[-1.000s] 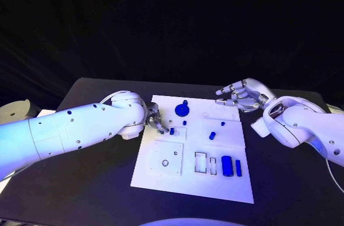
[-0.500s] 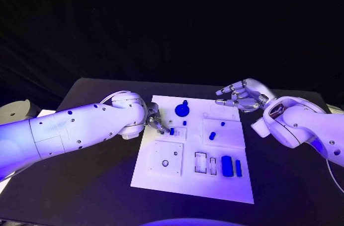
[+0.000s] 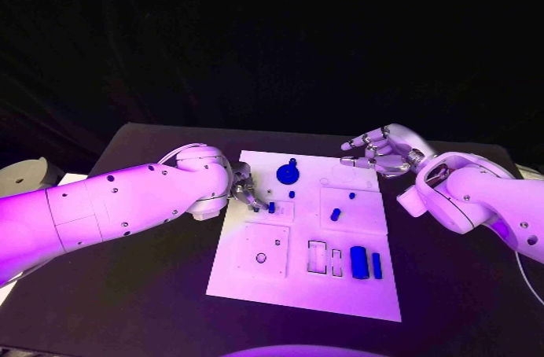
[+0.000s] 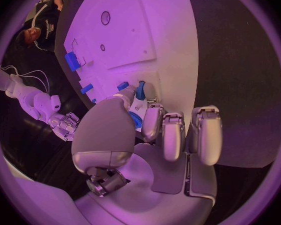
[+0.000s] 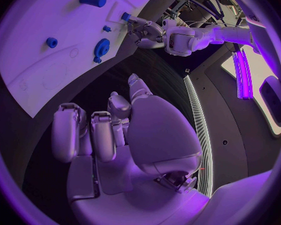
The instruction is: Assemble the parts on the task board
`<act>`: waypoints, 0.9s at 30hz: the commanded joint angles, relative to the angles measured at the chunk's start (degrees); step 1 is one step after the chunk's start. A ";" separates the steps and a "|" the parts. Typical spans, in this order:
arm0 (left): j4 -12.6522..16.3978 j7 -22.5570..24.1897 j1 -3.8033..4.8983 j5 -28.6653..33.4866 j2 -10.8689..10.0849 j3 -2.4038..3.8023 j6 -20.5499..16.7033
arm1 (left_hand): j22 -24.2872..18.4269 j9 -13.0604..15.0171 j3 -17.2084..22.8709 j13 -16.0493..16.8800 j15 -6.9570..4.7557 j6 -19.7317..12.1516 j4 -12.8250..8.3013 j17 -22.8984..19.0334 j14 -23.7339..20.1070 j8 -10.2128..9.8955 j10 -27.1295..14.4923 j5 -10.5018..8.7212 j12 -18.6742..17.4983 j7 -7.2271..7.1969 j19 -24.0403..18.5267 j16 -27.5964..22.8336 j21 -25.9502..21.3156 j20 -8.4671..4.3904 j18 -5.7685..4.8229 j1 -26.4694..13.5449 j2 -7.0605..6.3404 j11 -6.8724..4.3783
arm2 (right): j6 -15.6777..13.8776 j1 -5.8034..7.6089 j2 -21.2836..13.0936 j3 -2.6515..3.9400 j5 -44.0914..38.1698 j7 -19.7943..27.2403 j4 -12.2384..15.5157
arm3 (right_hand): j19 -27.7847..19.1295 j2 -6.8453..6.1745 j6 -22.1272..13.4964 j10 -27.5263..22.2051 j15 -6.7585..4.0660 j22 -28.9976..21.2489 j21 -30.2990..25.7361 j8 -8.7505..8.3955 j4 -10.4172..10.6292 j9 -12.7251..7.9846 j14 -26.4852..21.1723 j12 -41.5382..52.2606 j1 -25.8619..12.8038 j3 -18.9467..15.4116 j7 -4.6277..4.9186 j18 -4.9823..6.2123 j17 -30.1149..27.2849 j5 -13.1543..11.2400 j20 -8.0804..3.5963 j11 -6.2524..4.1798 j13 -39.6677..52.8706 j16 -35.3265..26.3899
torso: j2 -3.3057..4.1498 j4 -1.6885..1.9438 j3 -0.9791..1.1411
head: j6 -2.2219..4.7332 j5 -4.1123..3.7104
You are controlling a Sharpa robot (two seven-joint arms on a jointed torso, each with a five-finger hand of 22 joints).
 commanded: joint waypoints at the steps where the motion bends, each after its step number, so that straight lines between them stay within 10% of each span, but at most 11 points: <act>1: -0.08 -3.19 -0.72 0.39 0.04 -0.55 3.08 | 14.21 -0.04 -0.42 0.15 -0.41 0.33 -0.08 15.10 5.94 -0.12 0.44 0.30 0.45 0.02 5.40 0.18 0.29 -0.35 -1.01 0.10 0.18 -0.03 | 0.56 -0.03 0.04 0.00 -0.50 0.21 0.03 | -0.25 -0.01 0.38 -0.35 -0.45 -0.05 -0.39 -0.05 -0.14 0.03 4.58 -0.05 -0.64 -0.34 -0.14 0.85 9.41 0.26 -0.13 -0.07 -0.10 -0.14 | 0.01 0.01 -0.02 | -0.12 0.04; 27: 0.79 -2.97 -0.72 1.75 -1.05 -0.24 -1.30 | 14.62 -1.28 -13.37 0.66 -0.57 0.34 0.13 15.10 5.94 1.06 0.82 0.20 0.79 -0.19 5.61 0.18 0.71 -0.53 -1.14 -2.34 2.32 -0.21 | 0.66 -0.07 0.20 -0.05 -0.53 0.20 -0.11 | -0.24 -0.01 0.38 -0.31 -0.45 -0.01 -0.37 -0.06 -0.12 0.03 4.59 0.05 -0.67 -0.40 -0.14 0.84 9.45 0.27 -0.13 -0.07 -0.04 -0.12 | 0.01 -0.03 0.01 | 0.04 -0.07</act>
